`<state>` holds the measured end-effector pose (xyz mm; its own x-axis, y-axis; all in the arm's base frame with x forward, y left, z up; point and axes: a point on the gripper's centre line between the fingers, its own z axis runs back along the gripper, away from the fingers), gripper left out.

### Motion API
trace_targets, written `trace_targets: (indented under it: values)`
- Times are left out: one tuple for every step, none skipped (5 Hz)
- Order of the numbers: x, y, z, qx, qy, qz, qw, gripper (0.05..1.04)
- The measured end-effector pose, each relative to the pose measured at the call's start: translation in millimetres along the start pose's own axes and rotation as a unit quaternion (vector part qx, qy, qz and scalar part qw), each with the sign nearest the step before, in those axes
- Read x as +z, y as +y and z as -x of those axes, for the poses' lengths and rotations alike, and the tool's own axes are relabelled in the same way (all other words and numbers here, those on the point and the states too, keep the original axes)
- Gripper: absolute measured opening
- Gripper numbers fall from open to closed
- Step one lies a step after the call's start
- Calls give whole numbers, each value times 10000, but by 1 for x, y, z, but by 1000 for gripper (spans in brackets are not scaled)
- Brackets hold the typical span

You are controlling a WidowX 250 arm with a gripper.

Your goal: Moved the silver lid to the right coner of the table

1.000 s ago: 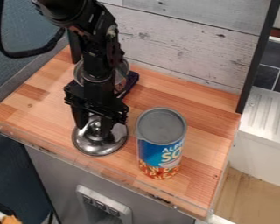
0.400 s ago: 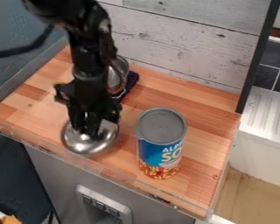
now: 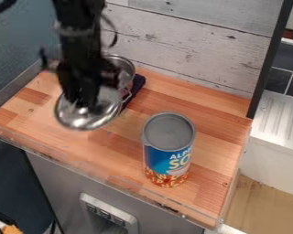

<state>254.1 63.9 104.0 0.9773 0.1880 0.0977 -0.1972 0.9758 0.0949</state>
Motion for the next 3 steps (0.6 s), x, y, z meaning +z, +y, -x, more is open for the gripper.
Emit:
trace_targets:
  values:
    - [12, -34, -28, -297, -230, 259, 9990, 276]
    - [-2, -66, -53, -621, -104, 222, 9978, 277]
    - [-21, -91, -75, -784, -15, 120, 9968, 276]
